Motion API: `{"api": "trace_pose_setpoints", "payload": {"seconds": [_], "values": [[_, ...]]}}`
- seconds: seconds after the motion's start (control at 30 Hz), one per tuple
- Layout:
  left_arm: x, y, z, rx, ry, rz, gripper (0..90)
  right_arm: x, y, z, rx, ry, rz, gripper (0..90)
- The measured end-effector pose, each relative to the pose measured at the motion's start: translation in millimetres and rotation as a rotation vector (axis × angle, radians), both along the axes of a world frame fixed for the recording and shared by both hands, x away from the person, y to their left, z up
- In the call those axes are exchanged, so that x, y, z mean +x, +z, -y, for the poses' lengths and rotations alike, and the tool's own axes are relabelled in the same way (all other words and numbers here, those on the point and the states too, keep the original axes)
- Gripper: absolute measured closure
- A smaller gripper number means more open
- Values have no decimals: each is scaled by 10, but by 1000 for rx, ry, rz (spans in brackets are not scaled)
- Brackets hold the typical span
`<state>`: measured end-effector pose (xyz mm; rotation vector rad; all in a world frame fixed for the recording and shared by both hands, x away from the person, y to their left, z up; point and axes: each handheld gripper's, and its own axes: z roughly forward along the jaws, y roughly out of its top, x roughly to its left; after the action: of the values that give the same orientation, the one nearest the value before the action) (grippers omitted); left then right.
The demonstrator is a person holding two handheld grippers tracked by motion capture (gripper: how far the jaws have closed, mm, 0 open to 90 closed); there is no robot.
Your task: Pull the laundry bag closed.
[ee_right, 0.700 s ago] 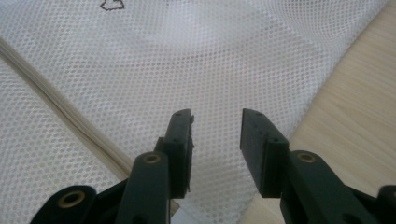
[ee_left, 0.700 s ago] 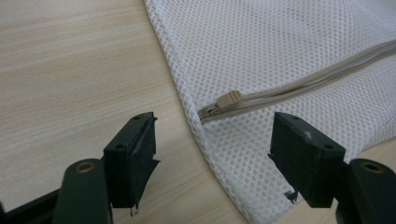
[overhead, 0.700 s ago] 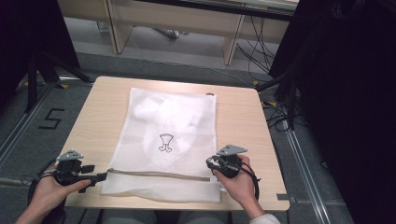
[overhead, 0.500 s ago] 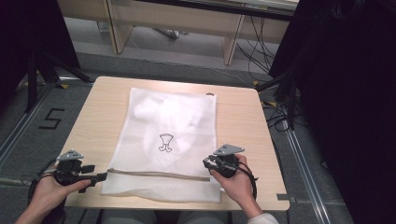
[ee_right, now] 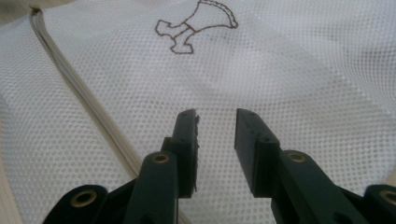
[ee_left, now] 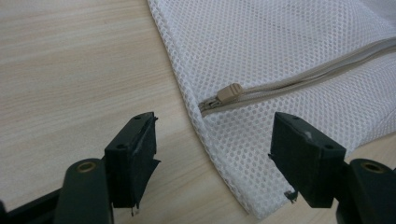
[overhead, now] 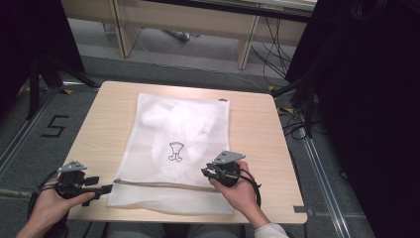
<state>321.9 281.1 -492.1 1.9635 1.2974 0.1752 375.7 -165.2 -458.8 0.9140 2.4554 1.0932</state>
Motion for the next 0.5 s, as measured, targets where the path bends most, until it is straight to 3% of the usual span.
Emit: {"api": "trace_pose_setpoints", "payload": {"seconds": [0.03, 0.17, 0.2, 0.23, 0.27, 0.37, 0.47, 0.5], "values": [[-3, -1, -2, -2, 0, -3, 310, 0, 14, -47, 4, -1, -16, 701], [-19, -2, -1, -5, 7, -7, 313, 22, 19, -151, 14, 19, -9, 701], [-24, -7, 11, -17, 32, 1, 313, 22, 19, -151, 14, 19, -9, 701], [-28, 2, -15, -2, 13, 4, 316, 33, 22, -180, 7, 37, -2, 700], [-34, 2, -11, -12, 32, 9, 319, 35, 22, -222, 5, 47, -1, 699], [-47, 3, -34, 1, 19, 2, 319, 26, 13, -367, 20, 67, 11, 704], [-69, -4, -14, -15, 42, 7, 319, 31, 39, -490, -1, 110, 1, 705], [-70, 2, -35, 1, 22, 2, 319, 30, 42, -573, 0, 119, -2, 706]]}}
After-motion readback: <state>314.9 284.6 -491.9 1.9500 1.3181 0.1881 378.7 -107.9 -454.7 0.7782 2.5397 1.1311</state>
